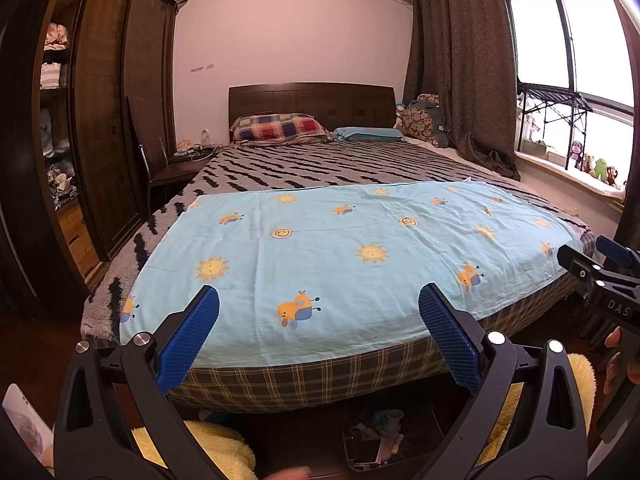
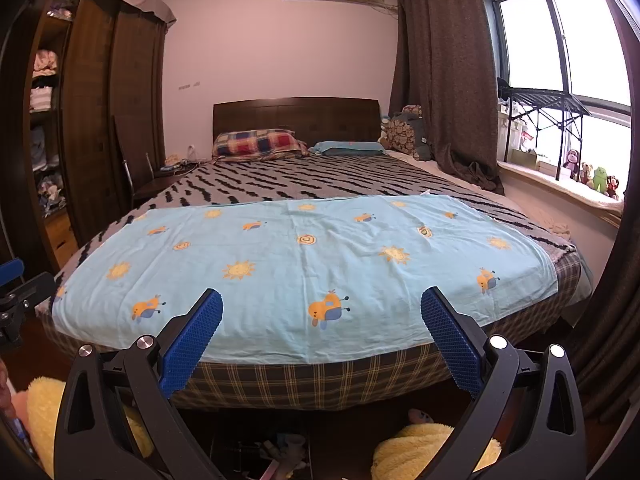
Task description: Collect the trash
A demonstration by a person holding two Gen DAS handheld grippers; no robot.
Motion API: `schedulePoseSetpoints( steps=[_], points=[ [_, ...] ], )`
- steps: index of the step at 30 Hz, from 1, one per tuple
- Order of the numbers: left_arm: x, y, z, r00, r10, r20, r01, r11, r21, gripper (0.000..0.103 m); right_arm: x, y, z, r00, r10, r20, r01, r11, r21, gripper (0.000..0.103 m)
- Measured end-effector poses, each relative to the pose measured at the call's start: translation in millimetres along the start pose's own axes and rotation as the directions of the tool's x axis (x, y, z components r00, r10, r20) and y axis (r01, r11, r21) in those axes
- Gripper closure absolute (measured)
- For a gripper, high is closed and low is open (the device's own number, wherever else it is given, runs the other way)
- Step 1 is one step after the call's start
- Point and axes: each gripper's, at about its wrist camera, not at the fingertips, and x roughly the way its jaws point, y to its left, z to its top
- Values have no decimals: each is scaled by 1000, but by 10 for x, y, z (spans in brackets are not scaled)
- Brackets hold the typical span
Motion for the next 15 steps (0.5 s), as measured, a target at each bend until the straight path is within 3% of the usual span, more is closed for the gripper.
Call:
schedulePoseSetpoints(
  steps=[15],
  points=[
    [4,-61,0,1000,-1,4,1,1000,13,8,31,-13,-19,1000,-1,-9,1,1000,6,3]
  ],
)
